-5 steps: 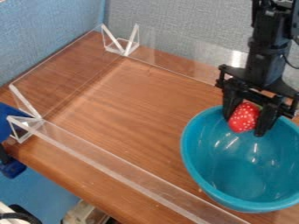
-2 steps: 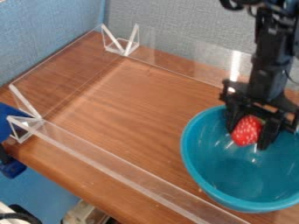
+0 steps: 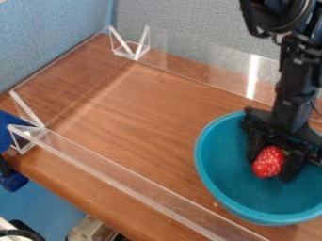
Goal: Put the strawberry in the blue bowl
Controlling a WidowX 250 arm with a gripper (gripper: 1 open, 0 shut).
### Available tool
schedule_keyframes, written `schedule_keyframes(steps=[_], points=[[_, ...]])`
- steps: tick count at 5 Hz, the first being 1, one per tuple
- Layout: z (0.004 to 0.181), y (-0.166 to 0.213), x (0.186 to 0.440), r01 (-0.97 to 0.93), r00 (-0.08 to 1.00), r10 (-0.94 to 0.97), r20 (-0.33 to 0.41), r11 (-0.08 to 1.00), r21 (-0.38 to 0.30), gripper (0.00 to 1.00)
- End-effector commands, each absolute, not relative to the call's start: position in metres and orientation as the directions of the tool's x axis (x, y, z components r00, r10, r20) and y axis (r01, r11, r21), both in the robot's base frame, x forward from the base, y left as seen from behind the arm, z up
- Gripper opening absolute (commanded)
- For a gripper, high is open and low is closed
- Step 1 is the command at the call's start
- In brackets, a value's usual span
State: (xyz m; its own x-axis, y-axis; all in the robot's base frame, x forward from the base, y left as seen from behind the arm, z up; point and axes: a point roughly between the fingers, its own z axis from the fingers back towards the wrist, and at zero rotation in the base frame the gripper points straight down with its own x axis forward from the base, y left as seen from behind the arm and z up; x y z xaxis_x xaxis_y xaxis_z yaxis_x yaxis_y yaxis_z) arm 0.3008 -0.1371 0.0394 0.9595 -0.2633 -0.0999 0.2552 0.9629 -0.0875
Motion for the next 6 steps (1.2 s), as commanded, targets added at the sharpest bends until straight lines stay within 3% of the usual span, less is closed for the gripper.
schedule_keyframes(steps=[1, 6], points=[[0.053, -0.142, 0.303, 0.265, 0.961, -0.27, -0.057, 0.96, -0.087, 0.0], [0.066, -0.144, 0.299, 0.265, 0.963, -0.267, -0.043, 0.963, -0.058, 0.0]])
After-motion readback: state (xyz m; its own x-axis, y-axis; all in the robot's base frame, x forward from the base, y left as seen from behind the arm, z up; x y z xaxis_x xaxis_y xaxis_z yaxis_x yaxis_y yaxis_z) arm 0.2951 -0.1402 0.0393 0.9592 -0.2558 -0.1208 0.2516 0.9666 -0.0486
